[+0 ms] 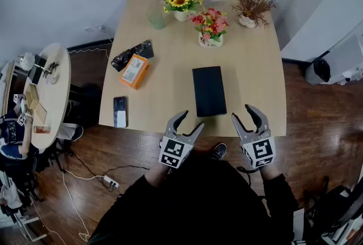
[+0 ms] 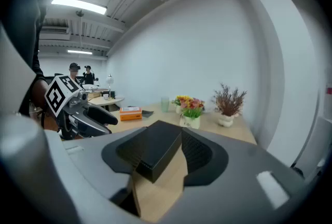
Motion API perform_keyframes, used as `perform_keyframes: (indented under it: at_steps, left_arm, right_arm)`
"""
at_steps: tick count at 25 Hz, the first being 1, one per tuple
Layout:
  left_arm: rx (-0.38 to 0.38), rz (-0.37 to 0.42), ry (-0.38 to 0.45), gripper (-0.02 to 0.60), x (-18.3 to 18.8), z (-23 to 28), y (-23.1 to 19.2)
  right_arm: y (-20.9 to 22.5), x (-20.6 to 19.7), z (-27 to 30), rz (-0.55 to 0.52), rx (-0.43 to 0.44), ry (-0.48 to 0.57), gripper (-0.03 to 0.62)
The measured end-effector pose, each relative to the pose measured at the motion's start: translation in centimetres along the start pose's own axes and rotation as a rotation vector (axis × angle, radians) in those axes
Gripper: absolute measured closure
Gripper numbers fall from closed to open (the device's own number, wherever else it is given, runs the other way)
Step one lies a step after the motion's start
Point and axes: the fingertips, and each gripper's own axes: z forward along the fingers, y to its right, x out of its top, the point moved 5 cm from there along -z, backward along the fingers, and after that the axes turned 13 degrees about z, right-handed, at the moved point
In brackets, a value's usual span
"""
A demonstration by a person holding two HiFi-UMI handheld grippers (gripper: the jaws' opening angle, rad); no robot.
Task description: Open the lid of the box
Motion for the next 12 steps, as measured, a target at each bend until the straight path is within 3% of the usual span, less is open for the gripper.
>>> perform_keyframes:
  at_steps: [2, 6, 12]
  left_arm:
    - [-0.009, 0.006, -0.052, 0.314, -1.7, 1.5, 0.3]
    - [-0.02, -0.005, -0.127, 0.313, -3.7, 3.9, 0.4]
    - [-0.041, 0.016, -0.143, 0.316, -4.1, 5.4, 0.5]
  right_arm:
    - [0.5, -3.3, 1.8, 0.017, 0.028, -0.092, 0.338]
    - [0.3, -8.3, 5.1, -0.028, 0.09, -0.253, 0.296]
    - [-0.7, -8.2, 7.3, -0.048, 0.161, -0.279, 0.295]
